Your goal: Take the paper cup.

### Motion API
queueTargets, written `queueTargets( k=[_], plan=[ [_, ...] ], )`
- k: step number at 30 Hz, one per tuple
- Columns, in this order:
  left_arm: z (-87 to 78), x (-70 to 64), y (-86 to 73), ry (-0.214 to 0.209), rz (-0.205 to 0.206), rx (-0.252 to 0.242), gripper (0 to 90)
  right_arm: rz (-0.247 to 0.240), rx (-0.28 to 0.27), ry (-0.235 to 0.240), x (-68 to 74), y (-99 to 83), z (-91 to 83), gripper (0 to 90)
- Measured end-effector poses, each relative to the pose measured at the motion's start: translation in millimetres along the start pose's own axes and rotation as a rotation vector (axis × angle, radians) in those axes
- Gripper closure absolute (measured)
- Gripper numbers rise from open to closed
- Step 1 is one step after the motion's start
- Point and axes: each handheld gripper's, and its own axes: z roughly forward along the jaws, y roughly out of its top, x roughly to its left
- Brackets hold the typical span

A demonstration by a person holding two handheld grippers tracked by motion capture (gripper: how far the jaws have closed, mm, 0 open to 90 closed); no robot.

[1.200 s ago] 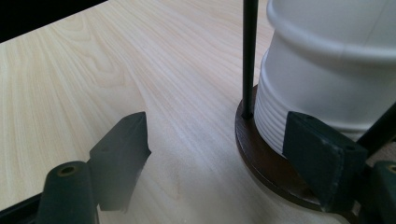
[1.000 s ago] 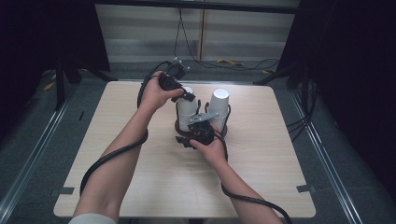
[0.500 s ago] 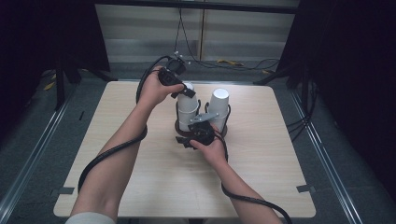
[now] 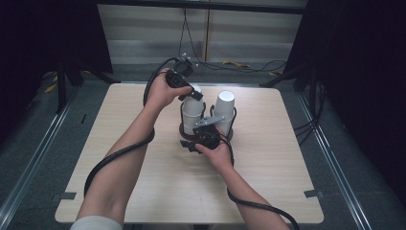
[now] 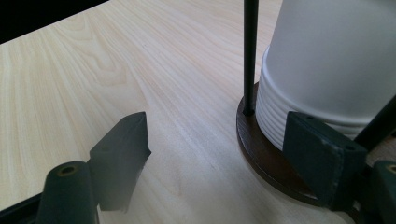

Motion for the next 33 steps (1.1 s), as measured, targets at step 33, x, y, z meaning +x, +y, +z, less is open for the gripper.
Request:
queueTargets(
  k=[33],
  plan=[
    [-45.5,-15.1,13.5,-0.004,0.021,-0.034,33.6,-0.022,0.0,0.013,4.5,-2.1,-10.5,21.6]
  ],
)
